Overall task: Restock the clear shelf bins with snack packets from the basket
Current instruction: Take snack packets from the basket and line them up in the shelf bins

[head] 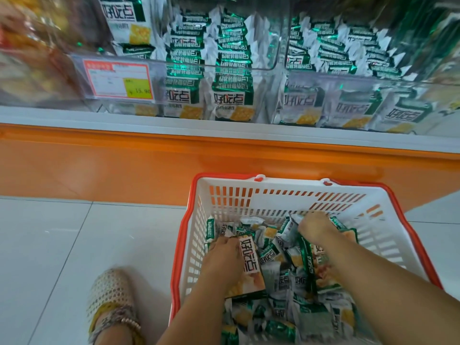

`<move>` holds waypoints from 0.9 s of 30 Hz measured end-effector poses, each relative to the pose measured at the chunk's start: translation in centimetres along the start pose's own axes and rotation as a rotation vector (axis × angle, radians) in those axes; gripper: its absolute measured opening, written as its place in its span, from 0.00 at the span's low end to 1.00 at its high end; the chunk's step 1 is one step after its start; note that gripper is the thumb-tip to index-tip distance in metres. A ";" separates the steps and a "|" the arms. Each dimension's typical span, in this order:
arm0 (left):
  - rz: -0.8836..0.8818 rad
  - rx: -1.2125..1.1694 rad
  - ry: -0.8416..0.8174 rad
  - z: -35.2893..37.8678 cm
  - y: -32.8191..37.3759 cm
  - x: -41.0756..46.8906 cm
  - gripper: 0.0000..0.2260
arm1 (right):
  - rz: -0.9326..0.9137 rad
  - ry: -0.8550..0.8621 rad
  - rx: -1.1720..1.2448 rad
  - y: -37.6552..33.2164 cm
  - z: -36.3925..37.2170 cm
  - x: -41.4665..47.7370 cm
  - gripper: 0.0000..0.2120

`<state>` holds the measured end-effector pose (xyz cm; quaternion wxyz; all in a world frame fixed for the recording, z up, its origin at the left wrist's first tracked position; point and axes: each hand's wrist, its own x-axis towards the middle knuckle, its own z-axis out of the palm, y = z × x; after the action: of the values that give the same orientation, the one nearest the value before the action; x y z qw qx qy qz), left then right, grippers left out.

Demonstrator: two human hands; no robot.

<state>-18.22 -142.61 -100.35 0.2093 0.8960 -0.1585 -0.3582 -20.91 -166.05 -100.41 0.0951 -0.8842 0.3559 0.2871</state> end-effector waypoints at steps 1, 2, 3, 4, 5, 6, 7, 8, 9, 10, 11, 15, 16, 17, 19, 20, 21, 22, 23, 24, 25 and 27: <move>0.002 -0.001 -0.007 0.0 -0.2 -0.3 0.19 | -0.002 -0.006 -0.024 -0.1 0.3 0.2 0.06; 0.005 -0.002 -0.013 0.0 -0.4 -0.5 0.19 | -0.002 -0.013 -0.031 0.0 0.7 0.6 0.08; 0.005 -0.006 -0.017 0.1 -0.6 -0.6 0.19 | -0.007 -0.045 -0.080 0.0 1.0 0.8 0.13; 0.004 -0.017 -0.019 0.1 -0.8 -0.7 0.20 | -0.008 -0.093 -0.141 -0.1 1.1 0.7 0.17; 0.000 -0.035 -0.020 0.1 -0.9 -0.7 0.20 | -0.006 -0.131 -0.210 -0.1 1.2 0.5 0.20; -0.006 -0.053 -0.019 0.1 -0.9 -0.5 0.19 | -0.011 -0.152 -0.278 -0.2 0.9 0.2 0.22; -0.012 -0.064 -0.016 0.0 -0.8 -0.3 0.18 | -0.008 -0.170 -0.305 -0.3 0.7 0.0 0.23; -0.018 -0.065 -0.014 -0.1 -0.6 0.0 0.18 | -0.026 -0.160 -0.310 -0.2 0.6 -0.2 0.24; -0.020 -0.056 -0.013 -0.2 -0.4 0.2 0.17 | -0.058 -0.138 -0.309 -0.2 0.3 -0.5 0.23; -0.019 -0.042 -0.018 -0.3 -0.1 0.3 0.18 | -0.094 -0.105 -0.318 -0.2 -0.1 -1.1 0.22; -0.011 -0.030 -0.027 -0.5 0.3 0.4 0.19 | -0.146 -0.036 -0.316 0.0 -0.6 -1.5 0.21; 0.059 -0.062 -0.032 -2.2 1.9 -0.3 0.21 | -0.397 0.102 -0.146 -0.3 -4.0 -3.4 0.17; 0.082 -0.092 -0.023 -2.9 2.4 -0.7 0.21 | -0.445 0.066 -0.064 -0.7 -5.3 -4.3 0.16; 0.104 -0.131 -0.007 -3.9 3.0 -1.1 0.20 | -0.492 0.032 0.016 -1.1 -6.8 -5.2 0.13; 0.133 -0.204 0.037 -6.4 4.1 -2.2 0.20 | -0.585 -0.006 0.132 -2.4 -9.9 -7.7 0.08; 0.142 -0.228 0.061 -7.9 4.6 -2.9 0.20 | -0.628 -0.009 0.147 -2.9 -11.4 -9.1 0.10; 0.152 -0.237 0.088 -9.4 5.2 -3.6 0.20 | -0.668 -0.006 0.143 -3.4 -12.6 -10.4 0.10; 0.166 -0.239 0.116 -10.9 5.6 -4.4 0.20 | -0.710 -0.006 0.135 -3.8 -13.8 -12.1 0.10; 0.186 -0.245 0.152 -12.5 6.0 -5.3 0.20 | -0.748 -0.006 0.132 -4.1 -14.9 -13.4 0.08; 0.207 -0.252 0.190 -14.0 6.4 -6.3 0.20 | -0.795 0.006 0.135 -4.5 -16.1 -15.1 0.07; 0.231 -0.258 0.229 -15.6 6.8 -7.4 0.19 | -0.824 0.030 0.146 -4.7 -17.1 -16.7 0.06; 0.275 -0.263 0.289 -18.8 7.4 -9.9 0.19 | -0.850 0.081 0.191 -5.0 -19.0 -19.6 0.08</move>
<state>-12.71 -139.81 -78.69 0.3916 0.8729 -0.1994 -0.2120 -20.52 -158.27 -73.81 0.2722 -0.9498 -0.0112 0.1535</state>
